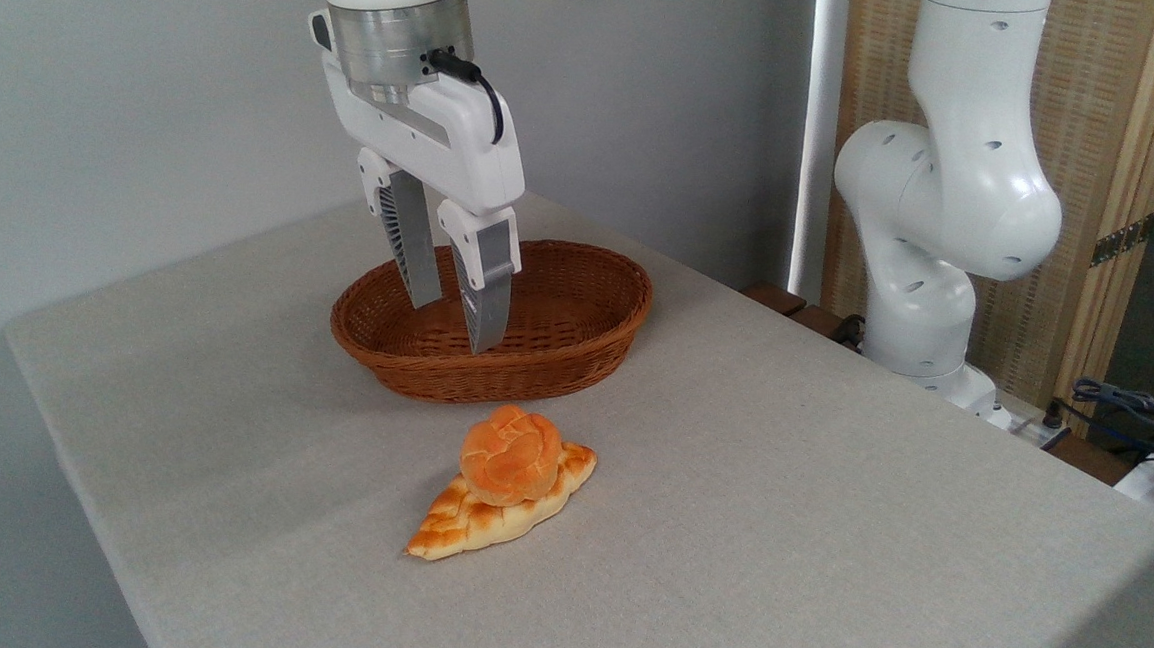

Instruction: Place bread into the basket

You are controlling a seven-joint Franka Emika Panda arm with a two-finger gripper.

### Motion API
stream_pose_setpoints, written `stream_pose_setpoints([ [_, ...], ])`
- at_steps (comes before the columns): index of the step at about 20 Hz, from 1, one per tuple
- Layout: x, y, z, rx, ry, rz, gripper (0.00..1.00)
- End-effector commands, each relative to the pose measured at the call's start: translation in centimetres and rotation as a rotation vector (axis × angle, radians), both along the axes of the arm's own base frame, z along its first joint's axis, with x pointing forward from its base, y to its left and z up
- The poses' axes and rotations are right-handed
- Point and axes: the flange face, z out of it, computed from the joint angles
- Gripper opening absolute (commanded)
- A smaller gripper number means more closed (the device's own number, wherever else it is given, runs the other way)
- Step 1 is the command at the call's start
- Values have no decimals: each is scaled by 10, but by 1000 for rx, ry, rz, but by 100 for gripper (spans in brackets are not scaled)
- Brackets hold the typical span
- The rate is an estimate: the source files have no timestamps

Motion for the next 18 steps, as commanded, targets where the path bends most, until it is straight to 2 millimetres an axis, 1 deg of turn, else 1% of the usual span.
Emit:
stream_pose_setpoints([
  [1, 3, 2, -1, -12, 11, -6, 100],
  [3, 3, 3, 0, -14, 8, -4, 100],
  [6, 6, -1, 19, -17, -30, -12, 100],
  [8, 6, 1, 23, -19, -33, -11, 100],
  [12, 4, 0, 24, -18, -27, -11, 100],
  [16, -2, -1, 20, -13, 19, -15, 100],
  [18, -1, -3, 19, -10, 20, -18, 100],
])
